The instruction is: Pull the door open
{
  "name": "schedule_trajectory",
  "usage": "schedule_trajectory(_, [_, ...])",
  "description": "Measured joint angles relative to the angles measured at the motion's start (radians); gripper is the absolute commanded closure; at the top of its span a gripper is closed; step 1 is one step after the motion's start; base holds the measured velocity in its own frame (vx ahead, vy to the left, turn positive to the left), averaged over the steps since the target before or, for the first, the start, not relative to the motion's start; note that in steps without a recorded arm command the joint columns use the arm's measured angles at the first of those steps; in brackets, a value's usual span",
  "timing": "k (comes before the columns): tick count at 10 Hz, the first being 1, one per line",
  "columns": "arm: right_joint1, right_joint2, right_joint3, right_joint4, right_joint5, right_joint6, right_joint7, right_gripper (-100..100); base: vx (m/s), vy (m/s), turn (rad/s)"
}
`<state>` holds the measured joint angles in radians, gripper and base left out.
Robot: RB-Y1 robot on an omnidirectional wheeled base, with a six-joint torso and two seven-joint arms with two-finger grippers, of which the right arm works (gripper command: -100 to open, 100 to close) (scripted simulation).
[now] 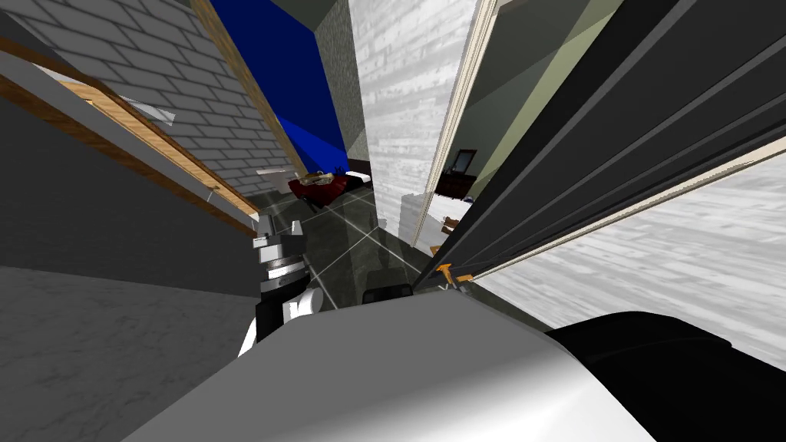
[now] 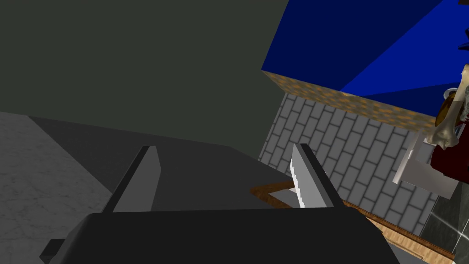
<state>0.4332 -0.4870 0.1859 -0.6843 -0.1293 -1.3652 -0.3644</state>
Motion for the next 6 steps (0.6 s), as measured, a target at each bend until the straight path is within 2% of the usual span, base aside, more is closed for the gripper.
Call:
schedule_trajectory(2, [0.008, 0.002, 0.009, 0.001, 0.007, -0.018, 0.002, 100, -0.13, -0.026, 0.036])
schedule_trajectory(4, [0.013, 0.006, 0.01, 0.014, 0.006, -0.025, 0.004, 100, 0.079, -0.008, 0.204])
schedule_trajectory(6, [0.029, 0.015, 0.005, 0.028, -0.001, -0.046, 0.012, 100, 0.073, -0.01, 0.261])
